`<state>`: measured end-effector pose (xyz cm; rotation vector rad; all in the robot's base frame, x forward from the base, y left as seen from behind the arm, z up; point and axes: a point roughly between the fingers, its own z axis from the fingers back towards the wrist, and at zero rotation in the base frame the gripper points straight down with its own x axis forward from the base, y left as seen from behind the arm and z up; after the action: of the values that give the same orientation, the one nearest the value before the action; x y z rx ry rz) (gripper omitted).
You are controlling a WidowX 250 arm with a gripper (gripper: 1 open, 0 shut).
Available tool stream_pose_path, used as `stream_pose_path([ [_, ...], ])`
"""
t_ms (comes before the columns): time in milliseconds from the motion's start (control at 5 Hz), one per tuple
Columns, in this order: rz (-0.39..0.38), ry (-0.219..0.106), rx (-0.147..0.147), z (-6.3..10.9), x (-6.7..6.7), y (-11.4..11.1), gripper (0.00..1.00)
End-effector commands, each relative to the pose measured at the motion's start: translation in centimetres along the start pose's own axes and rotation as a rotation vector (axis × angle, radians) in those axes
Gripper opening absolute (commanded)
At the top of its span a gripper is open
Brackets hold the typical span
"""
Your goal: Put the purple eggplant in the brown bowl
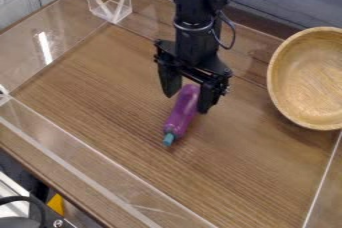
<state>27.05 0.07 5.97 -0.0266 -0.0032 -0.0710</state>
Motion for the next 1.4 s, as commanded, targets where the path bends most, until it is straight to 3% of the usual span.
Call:
stream_pose_path([
  [0,0.01,-0.04,-0.004,0.3,0.5,0.4,1.0],
  [600,-0.002,-0.07,-0.011,-1.1,0.9,0.2,1.0],
  [800,-0.004,-0.072,-0.01,-1.4,1.0,0.3,0.0],
  [1000,-0.013,-0.088,-0.022,-1.6,1.2,0.2,0.0],
  [1200,-0.024,-0.094,-0.031,-1.8,1.3,0.0,1.0],
])
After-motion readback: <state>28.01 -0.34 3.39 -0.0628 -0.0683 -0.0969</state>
